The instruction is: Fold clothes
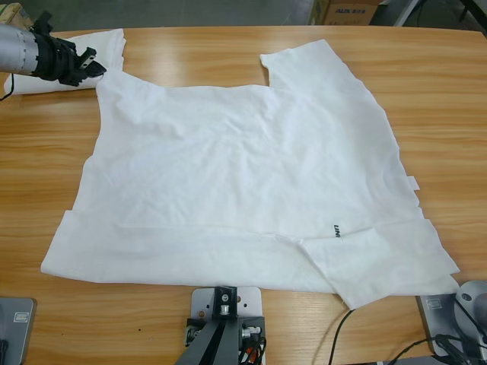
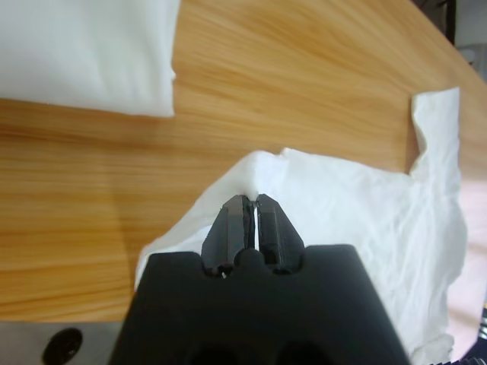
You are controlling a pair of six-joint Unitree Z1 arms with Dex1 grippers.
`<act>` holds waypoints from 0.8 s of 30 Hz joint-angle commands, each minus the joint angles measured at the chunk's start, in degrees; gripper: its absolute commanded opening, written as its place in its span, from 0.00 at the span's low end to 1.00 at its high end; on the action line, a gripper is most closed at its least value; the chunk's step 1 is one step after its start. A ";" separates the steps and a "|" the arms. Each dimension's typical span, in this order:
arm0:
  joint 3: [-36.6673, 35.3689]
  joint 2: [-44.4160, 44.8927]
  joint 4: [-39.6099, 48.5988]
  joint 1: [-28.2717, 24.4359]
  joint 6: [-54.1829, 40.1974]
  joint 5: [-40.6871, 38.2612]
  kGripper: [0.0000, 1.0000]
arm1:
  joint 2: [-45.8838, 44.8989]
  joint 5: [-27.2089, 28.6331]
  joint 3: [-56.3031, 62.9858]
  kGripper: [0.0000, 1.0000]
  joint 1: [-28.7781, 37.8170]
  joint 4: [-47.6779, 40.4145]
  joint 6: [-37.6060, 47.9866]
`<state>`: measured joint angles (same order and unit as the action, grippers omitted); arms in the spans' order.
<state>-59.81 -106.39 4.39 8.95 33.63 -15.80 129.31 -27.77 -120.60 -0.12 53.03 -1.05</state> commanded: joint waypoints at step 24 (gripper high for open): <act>0.84 -3.89 2.99 2.64 -0.58 2.53 0.00 | 33.90 -5.02 -37.37 0.96 1.39 13.15 -0.88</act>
<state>-59.83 -107.13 6.52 11.22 33.62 -13.90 157.53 -30.59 -151.11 -1.23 66.84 -1.99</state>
